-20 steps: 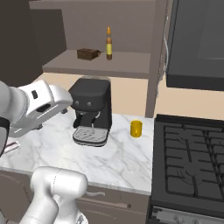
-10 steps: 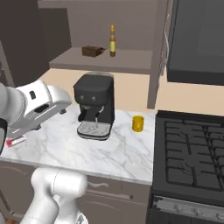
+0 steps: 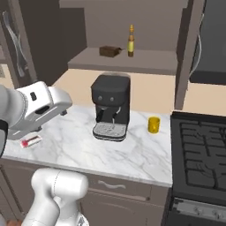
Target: Pick the honey bottle and bar from the counter and place them in the cabinets closest to them.
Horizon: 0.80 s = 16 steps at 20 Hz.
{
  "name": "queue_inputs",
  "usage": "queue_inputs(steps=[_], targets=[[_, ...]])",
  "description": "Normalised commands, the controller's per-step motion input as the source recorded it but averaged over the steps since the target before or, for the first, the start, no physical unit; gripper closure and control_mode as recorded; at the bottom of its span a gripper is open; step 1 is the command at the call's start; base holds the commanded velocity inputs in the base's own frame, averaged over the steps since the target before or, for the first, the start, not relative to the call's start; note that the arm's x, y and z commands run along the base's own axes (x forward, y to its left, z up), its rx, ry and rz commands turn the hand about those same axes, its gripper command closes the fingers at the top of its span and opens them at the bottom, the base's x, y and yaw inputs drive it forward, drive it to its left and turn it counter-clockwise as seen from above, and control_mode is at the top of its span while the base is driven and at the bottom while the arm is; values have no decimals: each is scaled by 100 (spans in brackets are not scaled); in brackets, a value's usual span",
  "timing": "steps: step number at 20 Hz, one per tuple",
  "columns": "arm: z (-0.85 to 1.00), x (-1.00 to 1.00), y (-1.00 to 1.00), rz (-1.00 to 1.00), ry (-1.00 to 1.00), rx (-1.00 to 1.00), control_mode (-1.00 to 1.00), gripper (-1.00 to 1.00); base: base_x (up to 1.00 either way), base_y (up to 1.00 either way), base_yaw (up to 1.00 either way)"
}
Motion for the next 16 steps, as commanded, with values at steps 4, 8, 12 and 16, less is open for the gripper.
queue_inputs(steps=[4,8,12,16], targets=[[0,0,0,0,0,0,100,-100,-15,56,2],[0,0,0,0,0,0,100,-100,-14,62,0],[0,0,0,0,0,0,100,-100,-14,62,0],[0,0,0,0,0,0,100,-100,-14,61,0]])
